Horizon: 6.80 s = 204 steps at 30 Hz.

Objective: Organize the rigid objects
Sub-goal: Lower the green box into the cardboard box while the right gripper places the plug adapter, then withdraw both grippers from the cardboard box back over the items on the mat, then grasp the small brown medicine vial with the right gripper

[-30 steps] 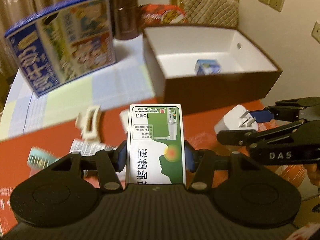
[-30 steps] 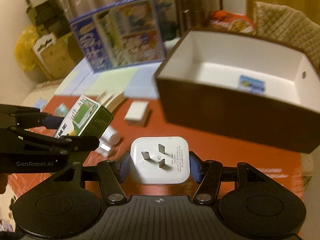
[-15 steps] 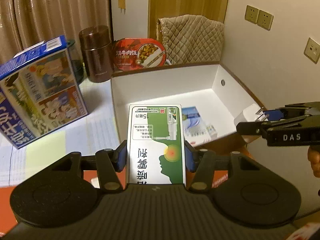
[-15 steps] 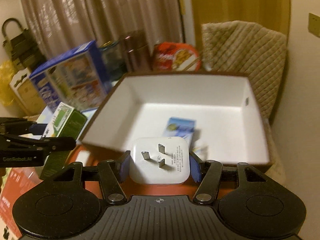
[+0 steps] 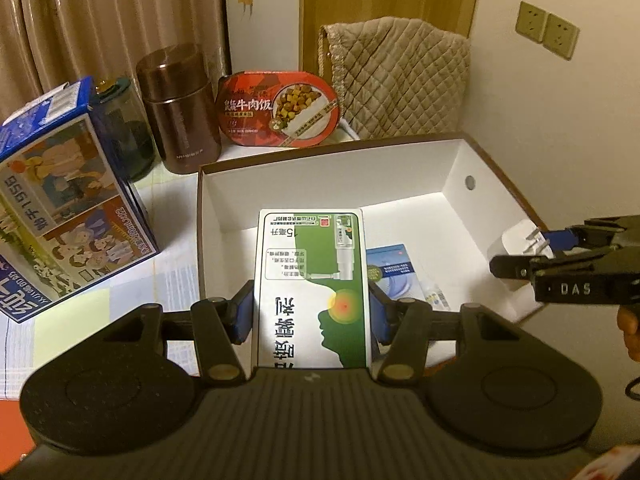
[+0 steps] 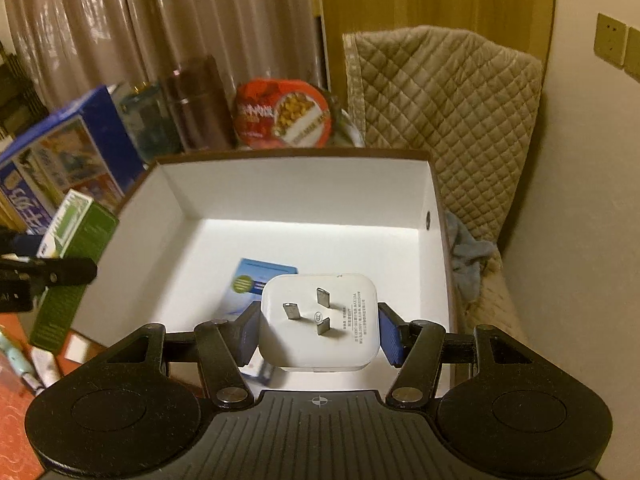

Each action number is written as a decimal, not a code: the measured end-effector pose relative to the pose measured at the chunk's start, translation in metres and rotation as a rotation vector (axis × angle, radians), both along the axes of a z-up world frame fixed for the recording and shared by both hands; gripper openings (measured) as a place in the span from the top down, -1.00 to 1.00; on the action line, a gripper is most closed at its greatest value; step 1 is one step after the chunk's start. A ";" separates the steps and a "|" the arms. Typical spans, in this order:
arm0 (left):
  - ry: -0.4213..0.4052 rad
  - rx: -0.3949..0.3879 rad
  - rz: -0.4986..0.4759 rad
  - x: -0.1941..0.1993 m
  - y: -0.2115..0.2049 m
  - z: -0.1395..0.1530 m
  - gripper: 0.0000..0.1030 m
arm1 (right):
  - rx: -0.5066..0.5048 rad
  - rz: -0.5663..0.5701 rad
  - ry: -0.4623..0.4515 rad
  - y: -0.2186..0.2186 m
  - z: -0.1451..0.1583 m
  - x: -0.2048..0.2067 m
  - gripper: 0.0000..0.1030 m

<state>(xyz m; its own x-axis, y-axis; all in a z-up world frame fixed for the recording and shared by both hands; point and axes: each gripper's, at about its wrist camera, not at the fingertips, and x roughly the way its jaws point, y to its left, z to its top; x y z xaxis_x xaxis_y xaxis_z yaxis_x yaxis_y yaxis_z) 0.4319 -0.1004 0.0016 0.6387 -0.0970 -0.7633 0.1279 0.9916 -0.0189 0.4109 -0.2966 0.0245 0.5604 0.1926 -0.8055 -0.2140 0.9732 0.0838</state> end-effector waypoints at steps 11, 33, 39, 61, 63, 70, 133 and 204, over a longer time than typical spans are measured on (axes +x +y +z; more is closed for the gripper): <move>0.093 0.006 0.046 0.035 -0.006 -0.037 0.00 | -0.102 0.061 0.086 -0.005 -0.036 0.024 -0.09; 0.132 0.031 0.059 0.063 -0.016 -0.074 -0.06 | -0.194 0.147 0.112 0.004 -0.046 0.041 -0.09; 0.138 0.025 0.064 0.062 -0.009 -0.074 -0.07 | -0.200 0.163 0.118 0.005 -0.047 0.041 -0.09; 0.125 0.018 0.012 0.037 -0.005 -0.057 -0.23 | -0.105 0.140 0.083 -0.005 -0.024 0.018 -0.14; 0.121 0.017 0.011 0.035 -0.005 -0.056 -0.23 | -0.095 0.137 0.082 -0.005 -0.022 0.013 -0.14; 0.098 0.002 0.014 0.019 0.000 -0.040 -0.23 | -0.059 0.118 0.067 -0.003 -0.014 0.001 -0.14; 0.080 -0.126 0.292 -0.242 0.163 -0.015 -0.23 | 0.224 0.265 0.152 0.174 -0.005 -0.178 -0.15; 0.092 -0.004 0.326 -0.235 0.261 -0.104 -0.36 | 0.036 0.627 0.116 0.332 -0.123 -0.140 0.60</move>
<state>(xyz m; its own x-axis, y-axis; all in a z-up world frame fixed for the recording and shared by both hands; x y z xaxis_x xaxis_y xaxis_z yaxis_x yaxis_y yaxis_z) 0.1971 0.1607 -0.1021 0.5654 0.0979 -0.8190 -0.1987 0.9799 -0.0201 0.2707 0.0354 -0.0981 0.2418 0.4837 -0.8412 -0.7295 0.6622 0.1711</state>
